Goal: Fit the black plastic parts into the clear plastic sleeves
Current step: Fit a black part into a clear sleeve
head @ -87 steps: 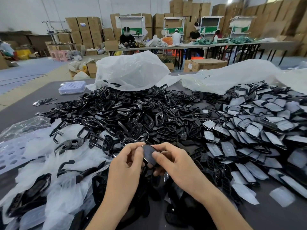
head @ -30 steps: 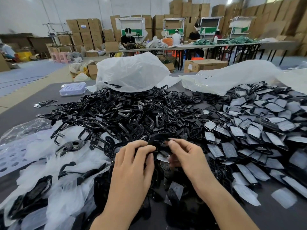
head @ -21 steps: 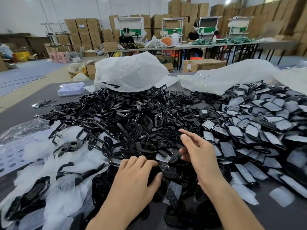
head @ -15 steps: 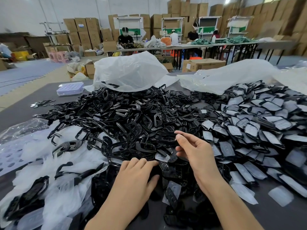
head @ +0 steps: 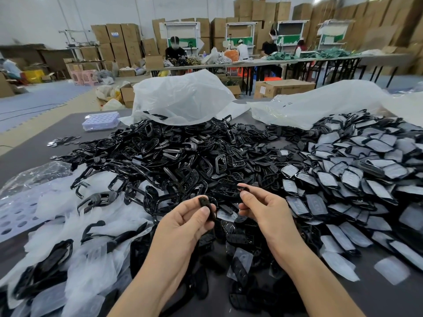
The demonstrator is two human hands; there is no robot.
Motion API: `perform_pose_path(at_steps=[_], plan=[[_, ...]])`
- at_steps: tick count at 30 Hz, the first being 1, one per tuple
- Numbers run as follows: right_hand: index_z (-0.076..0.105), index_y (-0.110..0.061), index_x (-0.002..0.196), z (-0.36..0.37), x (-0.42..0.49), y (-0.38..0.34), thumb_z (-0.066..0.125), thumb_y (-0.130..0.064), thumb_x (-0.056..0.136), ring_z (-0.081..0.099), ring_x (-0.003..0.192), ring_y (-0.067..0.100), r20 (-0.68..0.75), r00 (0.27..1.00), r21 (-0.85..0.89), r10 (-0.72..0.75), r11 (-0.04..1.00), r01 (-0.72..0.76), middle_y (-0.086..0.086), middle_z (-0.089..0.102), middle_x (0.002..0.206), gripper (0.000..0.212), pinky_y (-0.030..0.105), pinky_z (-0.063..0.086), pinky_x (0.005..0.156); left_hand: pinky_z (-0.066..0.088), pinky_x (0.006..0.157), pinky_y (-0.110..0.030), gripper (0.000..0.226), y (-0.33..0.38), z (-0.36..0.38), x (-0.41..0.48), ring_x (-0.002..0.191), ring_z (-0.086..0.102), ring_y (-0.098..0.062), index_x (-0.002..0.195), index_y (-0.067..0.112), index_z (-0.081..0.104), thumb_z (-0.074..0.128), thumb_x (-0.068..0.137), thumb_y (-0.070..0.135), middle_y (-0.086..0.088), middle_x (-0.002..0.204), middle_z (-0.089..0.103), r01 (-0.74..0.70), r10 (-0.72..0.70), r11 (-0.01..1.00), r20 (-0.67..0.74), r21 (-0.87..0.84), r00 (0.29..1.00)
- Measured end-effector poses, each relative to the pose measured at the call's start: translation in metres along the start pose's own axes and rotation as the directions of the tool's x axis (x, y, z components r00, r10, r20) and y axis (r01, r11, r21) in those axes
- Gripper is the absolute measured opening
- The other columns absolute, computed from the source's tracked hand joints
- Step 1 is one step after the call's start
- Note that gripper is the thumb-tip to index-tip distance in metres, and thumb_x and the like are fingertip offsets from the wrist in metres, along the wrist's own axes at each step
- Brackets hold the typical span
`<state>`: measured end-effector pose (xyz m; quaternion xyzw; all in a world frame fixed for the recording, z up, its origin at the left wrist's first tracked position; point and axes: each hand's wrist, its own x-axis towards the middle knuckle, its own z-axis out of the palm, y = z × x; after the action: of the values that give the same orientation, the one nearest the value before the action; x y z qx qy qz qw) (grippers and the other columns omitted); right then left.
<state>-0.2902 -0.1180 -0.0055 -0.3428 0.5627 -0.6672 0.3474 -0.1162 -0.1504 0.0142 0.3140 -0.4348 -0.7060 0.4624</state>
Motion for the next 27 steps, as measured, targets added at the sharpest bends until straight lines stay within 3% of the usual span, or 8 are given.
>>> perform_pose_path(at_steps=[7, 11, 13, 15, 20, 22, 27], plan=[[0.080, -0.030, 0.102, 0.001, 0.000, 0.000, 0.066, -0.014, 0.098, 0.069, 0.071, 0.008, 0.018, 1.000, 0.012, -0.002, 1.000, 0.002, -0.001, 0.075, 0.078, 0.021, 0.026, 0.058, 0.075, 0.058, 0.068, -0.021, 0.029, 0.002, -0.002, 0.001, 0.081, 0.070, -0.014, 0.104, 0.008, 0.074, 0.069, 0.075, 0.011, -0.009, 0.091, 0.075, 0.021, -0.021, 1.000, -0.012, -0.021, 1.000], [0.081, -0.031, 0.103, 0.002, -0.003, -0.001, 0.066, -0.015, 0.098, 0.067, 0.070, 0.007, 0.059, 0.998, 0.007, -0.024, 1.000, 0.023, -0.001, 0.073, 0.075, 0.022, 0.023, 0.059, 0.072, 0.057, 0.070, -0.022, 0.023, -0.001, -0.004, -0.001, 0.077, 0.067, -0.009, 0.108, 0.019, 0.076, 0.062, 0.095, 0.007, -0.002, 0.085, 0.073, 0.007, 0.003, 0.989, -0.075, 0.145, 0.997], [0.081, -0.034, 0.101, 0.004, -0.005, -0.002, 0.066, -0.015, 0.098, 0.066, 0.069, 0.006, 0.087, 0.995, -0.005, -0.040, 0.999, 0.040, -0.004, 0.072, 0.073, 0.024, 0.020, 0.057, 0.069, 0.052, 0.072, -0.017, 0.027, -0.001, -0.006, -0.002, 0.074, 0.065, -0.002, 0.104, 0.031, 0.077, 0.061, 0.097, 0.012, 0.007, 0.080, 0.072, -0.100, 0.136, 0.910, -0.064, 0.402, 0.989], [0.081, -0.036, 0.100, 0.006, -0.008, -0.003, 0.067, -0.016, 0.098, 0.066, 0.069, 0.004, 0.129, 0.990, -0.037, -0.052, 0.998, 0.058, -0.006, 0.073, 0.074, 0.025, 0.019, 0.057, 0.068, 0.047, 0.071, -0.008, 0.024, 0.000, -0.006, -0.004, 0.073, 0.063, 0.004, 0.101, 0.036, 0.075, 0.063, 0.096, 0.016, 0.016, 0.080, 0.072, -0.215, 0.266, 0.769, 0.005, 0.602, 0.964], [0.080, -0.039, 0.103, 0.013, -0.012, -0.007, 0.066, -0.017, 0.098, 0.067, 0.072, 0.005, 0.265, 0.962, -0.088, -0.060, 0.992, 0.086, -0.006, 0.073, 0.077, 0.026, 0.020, 0.056, 0.070, 0.042, 0.075, -0.006, 0.015, -0.002, -0.003, -0.006, 0.087, 0.061, -0.001, 0.092, 0.034, 0.072, 0.071, 0.090, 0.019, 0.016, 0.097, 0.061, -0.312, 0.412, 0.602, 0.049, 0.734, 0.910], [0.080, -0.035, 0.106, 0.014, -0.014, -0.008, 0.065, -0.017, 0.099, 0.067, 0.074, 0.007, 0.297, 0.952, -0.081, -0.073, 0.992, 0.101, -0.005, 0.074, 0.082, 0.025, 0.020, 0.057, 0.072, 0.044, 0.078, -0.008, 0.016, -0.002, -0.005, -0.004, 0.092, 0.060, 0.002, 0.091, 0.034, 0.071, 0.072, 0.089, 0.018, 0.017, 0.103, 0.060, -0.317, 0.421, 0.624, 0.034, 0.714, 0.906], [0.080, -0.029, 0.109, 0.015, -0.018, -0.011, 0.063, -0.020, 0.100, 0.068, 0.076, 0.008, 0.349, 0.934, -0.034, -0.069, 0.996, 0.086, -0.007, 0.073, 0.082, 0.021, 0.025, 0.059, 0.077, 0.049, 0.071, -0.020, 0.019, -0.002, -0.007, -0.004, 0.073, 0.059, -0.007, 0.089, 0.037, 0.066, 0.071, 0.090, 0.019, 0.007, 0.078, 0.065, -0.287, 0.360, 0.715, 0.017, 0.637, 0.933]])
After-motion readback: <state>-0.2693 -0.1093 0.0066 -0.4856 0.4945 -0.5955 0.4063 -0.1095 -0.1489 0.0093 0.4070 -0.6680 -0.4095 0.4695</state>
